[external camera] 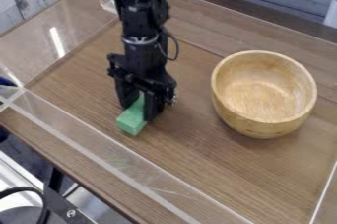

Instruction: Put the green block in the brown bowl

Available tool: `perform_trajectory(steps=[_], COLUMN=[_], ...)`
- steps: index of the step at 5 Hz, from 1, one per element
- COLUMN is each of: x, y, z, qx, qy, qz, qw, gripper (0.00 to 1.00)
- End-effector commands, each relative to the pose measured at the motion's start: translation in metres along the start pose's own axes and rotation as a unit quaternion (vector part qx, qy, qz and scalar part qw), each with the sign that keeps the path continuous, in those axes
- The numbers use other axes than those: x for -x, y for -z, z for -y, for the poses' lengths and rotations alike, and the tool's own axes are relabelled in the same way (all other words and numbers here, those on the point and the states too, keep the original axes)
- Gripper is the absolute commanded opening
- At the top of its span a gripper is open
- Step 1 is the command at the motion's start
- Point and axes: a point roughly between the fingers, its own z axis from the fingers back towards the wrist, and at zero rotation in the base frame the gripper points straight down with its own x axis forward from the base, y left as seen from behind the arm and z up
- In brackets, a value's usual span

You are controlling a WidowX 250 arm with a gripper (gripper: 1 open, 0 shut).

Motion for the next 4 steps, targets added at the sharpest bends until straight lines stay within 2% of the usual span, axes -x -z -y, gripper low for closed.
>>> perform_trajectory(steps=[1, 2, 4], x=[-0.013, -0.015, -0.013], y=[-0.032, -0.041, -0.019], z=[-0.004, -0.004, -0.007], qx=[-0.005, -0.001, -0.005], qy=[-0.008, -0.014, -0.007], qz=[0.045, 0.051, 0.033], qw=[0.9989, 0.9986, 0.9994], gripper=[0.00, 0.00, 0.00])
